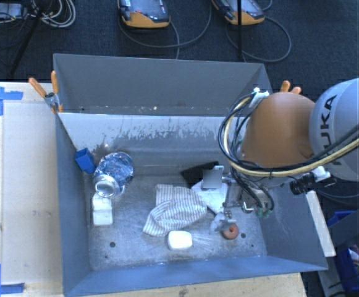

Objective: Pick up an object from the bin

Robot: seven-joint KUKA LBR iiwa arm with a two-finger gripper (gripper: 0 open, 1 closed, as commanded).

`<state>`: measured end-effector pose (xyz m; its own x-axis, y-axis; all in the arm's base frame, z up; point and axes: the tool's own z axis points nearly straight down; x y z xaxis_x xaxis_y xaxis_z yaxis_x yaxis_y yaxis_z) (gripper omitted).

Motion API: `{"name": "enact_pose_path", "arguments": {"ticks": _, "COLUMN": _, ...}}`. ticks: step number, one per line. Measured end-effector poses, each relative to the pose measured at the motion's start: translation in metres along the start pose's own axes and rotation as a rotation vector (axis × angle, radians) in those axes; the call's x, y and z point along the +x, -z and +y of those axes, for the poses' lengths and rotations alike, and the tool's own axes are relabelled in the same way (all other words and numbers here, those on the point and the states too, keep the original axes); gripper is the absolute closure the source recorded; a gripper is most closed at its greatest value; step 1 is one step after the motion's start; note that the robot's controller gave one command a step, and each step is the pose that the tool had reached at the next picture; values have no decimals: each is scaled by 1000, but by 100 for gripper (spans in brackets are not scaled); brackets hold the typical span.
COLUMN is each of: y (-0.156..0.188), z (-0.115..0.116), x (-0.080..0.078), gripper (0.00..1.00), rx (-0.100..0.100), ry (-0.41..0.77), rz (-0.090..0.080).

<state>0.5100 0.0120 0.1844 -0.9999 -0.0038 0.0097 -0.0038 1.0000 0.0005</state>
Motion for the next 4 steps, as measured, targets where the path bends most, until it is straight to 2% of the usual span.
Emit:
{"name": "enact_pose_path", "arguments": {"ticks": 1, "y": 4, "z": 0, "x": -2, "gripper": 0, "rx": 0, "ry": 0, "rz": -8}}
{"name": "enact_pose_path", "arguments": {"ticks": 2, "y": -48, "z": 20, "x": 16, "gripper": 0, "rx": 1, "ry": 87, "rz": -11}}
{"name": "enact_pose_path", "arguments": {"ticks": 3, "y": -60, "z": 52, "x": 30, "gripper": 0, "rx": 2, "ry": 331, "rz": -6}}
{"name": "enact_pose_path", "arguments": {"ticks": 4, "y": -60, "z": 53, "x": -14, "gripper": 0, "rx": 2, "ry": 418, "rz": -9}}
